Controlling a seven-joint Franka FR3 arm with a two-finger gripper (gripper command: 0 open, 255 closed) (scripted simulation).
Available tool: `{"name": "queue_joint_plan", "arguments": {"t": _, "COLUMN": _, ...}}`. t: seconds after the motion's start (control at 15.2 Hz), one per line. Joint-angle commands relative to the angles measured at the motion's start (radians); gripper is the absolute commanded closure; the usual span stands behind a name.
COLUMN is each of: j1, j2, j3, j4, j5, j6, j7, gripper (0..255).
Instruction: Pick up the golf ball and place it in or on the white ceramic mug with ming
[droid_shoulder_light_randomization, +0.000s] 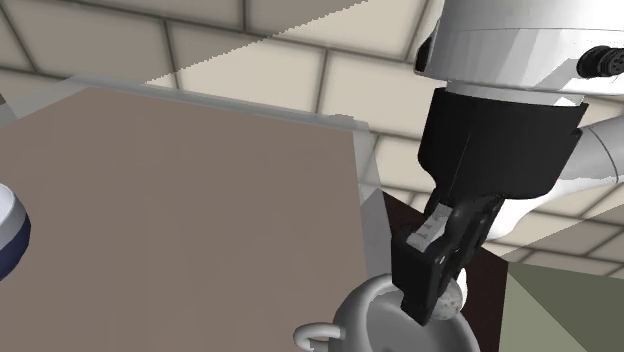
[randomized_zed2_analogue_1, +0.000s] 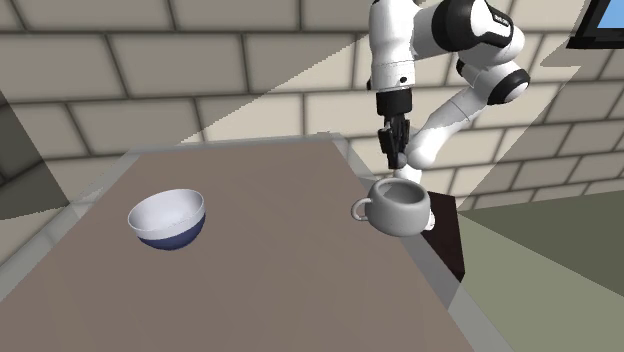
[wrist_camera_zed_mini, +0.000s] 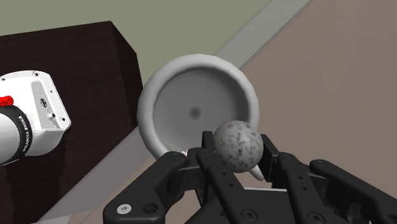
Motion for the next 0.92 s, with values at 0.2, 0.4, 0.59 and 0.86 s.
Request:
{"name": "queue_joint_plan", "arguments": {"t": 0.2, "j1": 0.007, "j2": -0.017, "j3": 0.022, "j4": -0.072, "j5": 0.019, "j6": 0.054, "j7": -0.021, "gripper": 255}}
{"name": "queue_joint_plan", "arguments": {"t": 0.4, "j1": 0.011, "j2": -0.027, "j3": 0.035, "j4": -0.113, "j5": 0.031, "j6": 0.086, "j7": -0.034, "gripper": 255}}
{"name": "queue_joint_plan", "arguments": {"t": 0.59, "j1": 0.014, "j2": -0.032, "j3": 0.045, "j4": -0.139, "j5": 0.039, "j6": 0.107, "j7": -0.042, "gripper": 255}}
{"name": "queue_joint_plan", "arguments": {"t": 0.86, "j1": 0.014, "j2": -0.032, "j3": 0.045, "j4": -0.139, "j5": 0.039, "j6": 0.107, "j7": -0.042, "gripper": 255}}
